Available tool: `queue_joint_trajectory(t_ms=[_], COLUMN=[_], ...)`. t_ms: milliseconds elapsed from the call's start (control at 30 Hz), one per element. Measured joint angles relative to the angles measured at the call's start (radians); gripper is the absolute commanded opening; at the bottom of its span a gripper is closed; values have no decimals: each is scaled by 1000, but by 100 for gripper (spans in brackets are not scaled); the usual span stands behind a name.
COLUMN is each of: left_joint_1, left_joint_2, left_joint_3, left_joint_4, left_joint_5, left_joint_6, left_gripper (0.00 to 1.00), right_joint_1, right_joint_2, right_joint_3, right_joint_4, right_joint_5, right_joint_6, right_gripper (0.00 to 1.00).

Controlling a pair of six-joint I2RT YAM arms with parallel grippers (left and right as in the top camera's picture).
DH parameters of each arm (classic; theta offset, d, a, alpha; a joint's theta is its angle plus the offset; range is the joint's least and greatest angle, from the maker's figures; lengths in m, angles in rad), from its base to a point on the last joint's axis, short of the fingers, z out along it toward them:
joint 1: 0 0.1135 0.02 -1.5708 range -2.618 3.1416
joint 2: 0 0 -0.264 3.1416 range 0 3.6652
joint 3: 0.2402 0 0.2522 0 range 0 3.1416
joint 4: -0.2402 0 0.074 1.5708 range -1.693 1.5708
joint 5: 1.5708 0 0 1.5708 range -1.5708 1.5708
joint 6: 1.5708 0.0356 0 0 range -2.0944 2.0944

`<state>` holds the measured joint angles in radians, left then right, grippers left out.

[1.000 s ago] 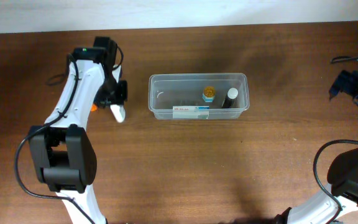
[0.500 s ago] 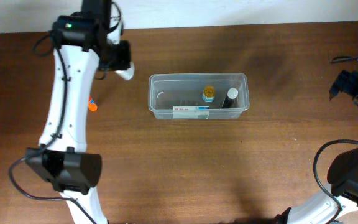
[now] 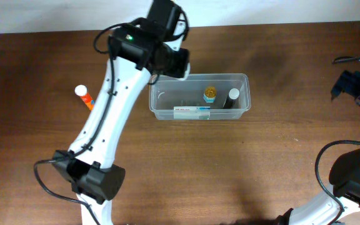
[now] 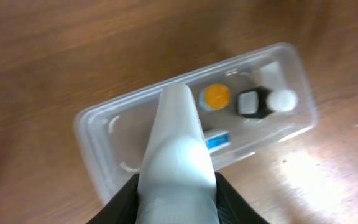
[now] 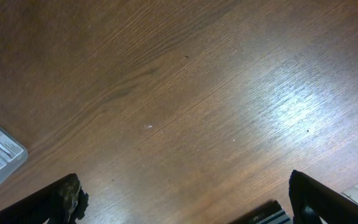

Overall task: Pack container
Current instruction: 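Lift the glue bottle and carry it right into the container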

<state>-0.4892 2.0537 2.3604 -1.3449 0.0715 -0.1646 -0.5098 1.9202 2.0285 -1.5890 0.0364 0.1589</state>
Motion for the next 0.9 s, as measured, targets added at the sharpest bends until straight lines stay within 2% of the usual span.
queue_joint_trajectory(t_ms=[367, 733, 900], left_joint_1=[-127, -182, -185], left_joint_2=[15, 195, 223], left_joint_3=[0, 0, 0], left_joint_4=[103, 102, 105], left_joint_5=[0, 0, 0], left_joint_6=[-65, -84, -87], left_gripper=[28, 28, 28], right_joint_1=[0, 0, 0], right_joint_2=[0, 0, 0], right_joint_3=[0, 0, 0], right_joint_4=[0, 0, 0], right_joint_5=[0, 0, 0], right_joint_6=[0, 0, 0], right_gripper=[98, 98, 98])
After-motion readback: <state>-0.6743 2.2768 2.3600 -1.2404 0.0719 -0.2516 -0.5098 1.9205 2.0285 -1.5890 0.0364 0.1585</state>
